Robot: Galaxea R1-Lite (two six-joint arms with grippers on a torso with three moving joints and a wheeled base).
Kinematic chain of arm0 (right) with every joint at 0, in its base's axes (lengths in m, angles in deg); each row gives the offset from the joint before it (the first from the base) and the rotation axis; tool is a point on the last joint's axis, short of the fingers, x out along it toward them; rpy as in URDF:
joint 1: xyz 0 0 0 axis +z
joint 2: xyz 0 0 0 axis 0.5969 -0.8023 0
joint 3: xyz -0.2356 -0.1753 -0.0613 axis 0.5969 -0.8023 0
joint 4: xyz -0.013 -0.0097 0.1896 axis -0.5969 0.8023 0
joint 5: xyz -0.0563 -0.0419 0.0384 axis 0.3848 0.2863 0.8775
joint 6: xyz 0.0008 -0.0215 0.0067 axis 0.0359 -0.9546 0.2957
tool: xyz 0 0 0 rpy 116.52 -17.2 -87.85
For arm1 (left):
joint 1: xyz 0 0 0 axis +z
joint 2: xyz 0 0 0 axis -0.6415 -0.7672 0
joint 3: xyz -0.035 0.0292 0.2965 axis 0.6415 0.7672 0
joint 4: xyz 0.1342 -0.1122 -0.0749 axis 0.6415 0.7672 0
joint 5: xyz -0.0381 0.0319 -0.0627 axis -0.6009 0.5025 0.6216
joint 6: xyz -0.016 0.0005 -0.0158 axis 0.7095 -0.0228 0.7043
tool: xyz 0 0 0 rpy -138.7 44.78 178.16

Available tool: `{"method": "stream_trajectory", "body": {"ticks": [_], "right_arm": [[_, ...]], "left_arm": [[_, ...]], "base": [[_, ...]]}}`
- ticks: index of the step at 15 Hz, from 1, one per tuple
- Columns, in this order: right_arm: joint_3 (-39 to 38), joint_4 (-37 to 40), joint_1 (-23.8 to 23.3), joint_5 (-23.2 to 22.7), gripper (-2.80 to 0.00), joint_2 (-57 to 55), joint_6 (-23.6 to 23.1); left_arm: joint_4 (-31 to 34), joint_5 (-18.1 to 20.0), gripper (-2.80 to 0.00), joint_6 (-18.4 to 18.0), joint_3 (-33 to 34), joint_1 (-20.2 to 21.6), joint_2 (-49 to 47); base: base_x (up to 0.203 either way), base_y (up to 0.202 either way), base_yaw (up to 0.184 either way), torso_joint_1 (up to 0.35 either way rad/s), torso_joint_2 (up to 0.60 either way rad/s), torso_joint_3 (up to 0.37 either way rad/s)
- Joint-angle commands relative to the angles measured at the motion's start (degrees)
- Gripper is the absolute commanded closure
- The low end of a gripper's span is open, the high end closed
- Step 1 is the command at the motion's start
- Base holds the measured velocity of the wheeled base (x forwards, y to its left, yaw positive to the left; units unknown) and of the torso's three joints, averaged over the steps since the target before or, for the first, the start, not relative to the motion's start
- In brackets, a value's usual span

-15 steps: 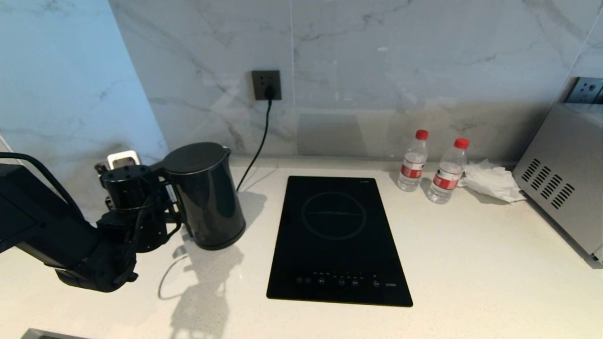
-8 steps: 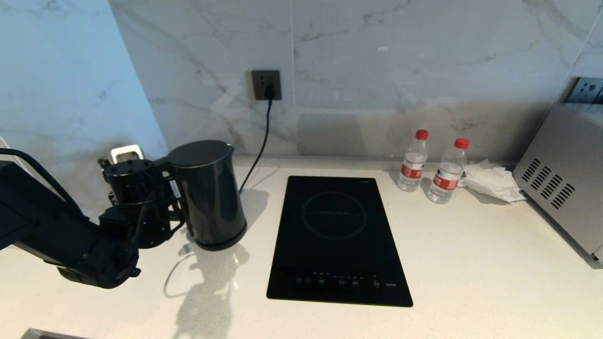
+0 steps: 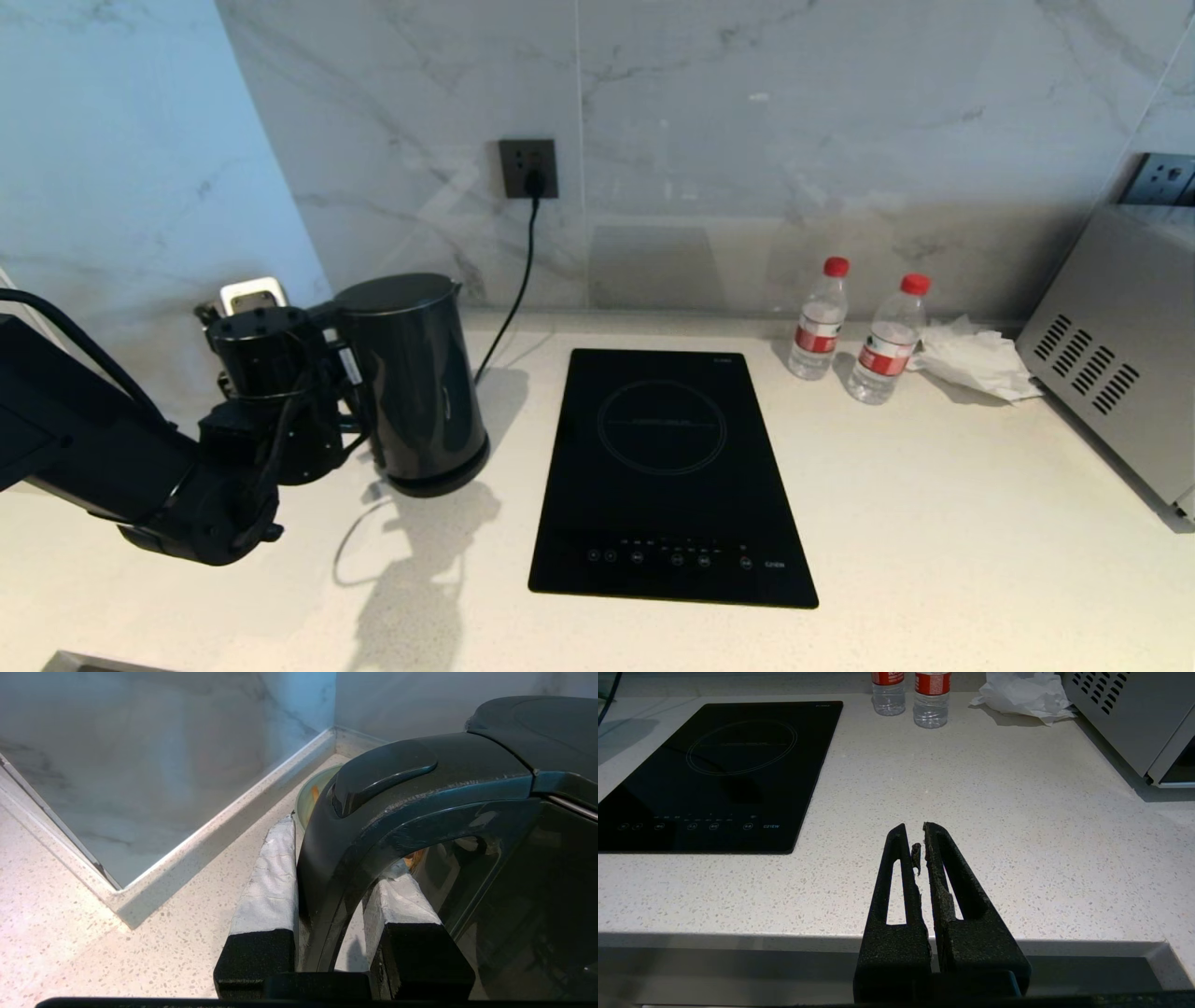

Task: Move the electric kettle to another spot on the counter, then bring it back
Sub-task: Pick up the kettle

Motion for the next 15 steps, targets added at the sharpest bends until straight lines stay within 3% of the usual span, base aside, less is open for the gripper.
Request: {"method": "stream_trajectory", "body": {"ticks": [1,15], "right_arm": [[0.0,0.0,0.0,0.0,0.0,0.0,0.0],[0.0,0.0,0.0,0.0,0.0,0.0,0.0]], "left_arm": [[-0.5,-0.4,0.0,0.0,-0.1,-0.3,0.2],[-0.4,-1.9,0.0,0.0,-2.5,-2.1,0.3]], "base": [[0.0,0.0,0.0,0.0,0.0,0.0],[0.0,0.0,0.0,0.0,0.0,0.0]]}}
